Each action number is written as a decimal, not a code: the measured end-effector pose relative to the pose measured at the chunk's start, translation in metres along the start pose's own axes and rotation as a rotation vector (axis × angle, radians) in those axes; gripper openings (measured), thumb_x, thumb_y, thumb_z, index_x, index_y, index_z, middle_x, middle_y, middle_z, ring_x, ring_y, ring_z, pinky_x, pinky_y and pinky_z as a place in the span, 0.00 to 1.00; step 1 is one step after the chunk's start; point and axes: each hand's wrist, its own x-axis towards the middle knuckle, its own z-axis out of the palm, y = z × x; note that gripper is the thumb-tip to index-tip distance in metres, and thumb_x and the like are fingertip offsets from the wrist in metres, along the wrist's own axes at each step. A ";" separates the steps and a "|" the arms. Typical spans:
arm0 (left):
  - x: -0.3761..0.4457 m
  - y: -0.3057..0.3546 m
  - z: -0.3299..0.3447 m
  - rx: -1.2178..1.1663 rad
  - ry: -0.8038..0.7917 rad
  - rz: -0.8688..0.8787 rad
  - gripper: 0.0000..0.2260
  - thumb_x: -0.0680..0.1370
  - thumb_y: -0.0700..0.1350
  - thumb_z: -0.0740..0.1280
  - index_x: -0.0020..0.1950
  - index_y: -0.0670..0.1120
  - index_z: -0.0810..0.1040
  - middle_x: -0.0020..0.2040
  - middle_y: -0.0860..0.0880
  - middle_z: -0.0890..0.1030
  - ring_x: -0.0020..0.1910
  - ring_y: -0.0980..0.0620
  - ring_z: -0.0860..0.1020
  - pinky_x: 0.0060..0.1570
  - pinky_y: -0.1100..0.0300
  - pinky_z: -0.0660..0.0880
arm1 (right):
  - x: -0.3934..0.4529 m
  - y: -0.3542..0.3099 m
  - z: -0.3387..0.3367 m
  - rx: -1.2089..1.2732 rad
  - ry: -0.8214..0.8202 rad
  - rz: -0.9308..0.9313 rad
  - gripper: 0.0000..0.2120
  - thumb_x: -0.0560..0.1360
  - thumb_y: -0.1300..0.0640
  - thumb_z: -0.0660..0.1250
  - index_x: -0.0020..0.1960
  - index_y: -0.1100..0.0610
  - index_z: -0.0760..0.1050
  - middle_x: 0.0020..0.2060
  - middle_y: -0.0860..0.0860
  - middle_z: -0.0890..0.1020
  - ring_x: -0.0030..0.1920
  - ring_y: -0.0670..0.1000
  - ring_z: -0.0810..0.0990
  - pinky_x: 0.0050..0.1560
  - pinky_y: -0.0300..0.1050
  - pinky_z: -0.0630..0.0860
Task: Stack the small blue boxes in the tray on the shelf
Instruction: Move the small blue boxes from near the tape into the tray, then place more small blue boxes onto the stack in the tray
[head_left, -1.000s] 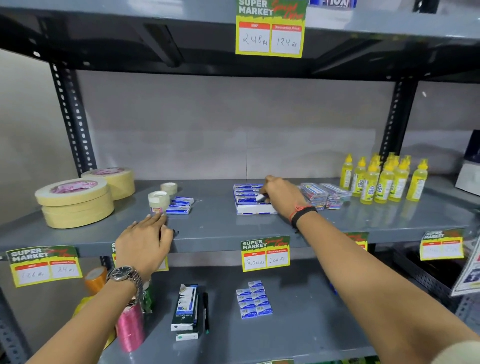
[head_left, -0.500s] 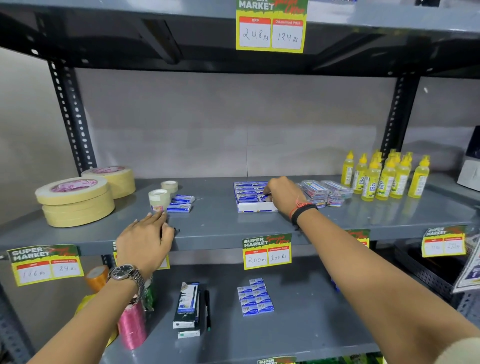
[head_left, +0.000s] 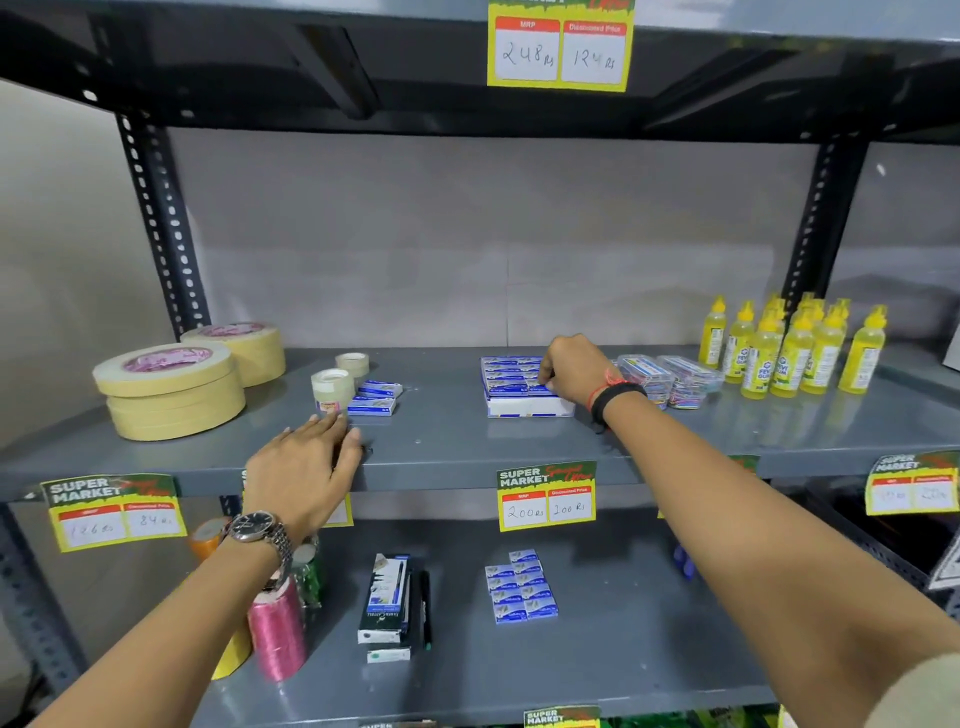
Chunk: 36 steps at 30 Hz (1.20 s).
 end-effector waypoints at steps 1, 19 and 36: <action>0.000 -0.002 -0.001 0.004 -0.005 0.016 0.26 0.77 0.58 0.46 0.62 0.48 0.76 0.63 0.48 0.77 0.63 0.48 0.74 0.58 0.49 0.72 | 0.001 -0.005 -0.001 0.009 0.032 -0.007 0.11 0.71 0.71 0.64 0.47 0.63 0.83 0.48 0.61 0.85 0.50 0.61 0.82 0.54 0.51 0.80; -0.013 -0.027 -0.007 -0.007 -0.003 0.008 0.26 0.77 0.55 0.46 0.63 0.45 0.75 0.63 0.45 0.77 0.64 0.47 0.73 0.64 0.51 0.66 | 0.019 -0.148 0.070 0.283 -0.207 -0.282 0.19 0.72 0.56 0.70 0.62 0.61 0.75 0.60 0.59 0.80 0.61 0.58 0.77 0.63 0.50 0.74; -0.005 0.022 0.003 -0.085 -0.023 0.124 0.25 0.77 0.57 0.45 0.63 0.48 0.74 0.66 0.49 0.75 0.67 0.51 0.70 0.64 0.52 0.67 | 0.011 -0.051 -0.002 0.213 0.048 0.130 0.19 0.76 0.58 0.61 0.67 0.57 0.69 0.61 0.61 0.78 0.62 0.61 0.75 0.61 0.49 0.72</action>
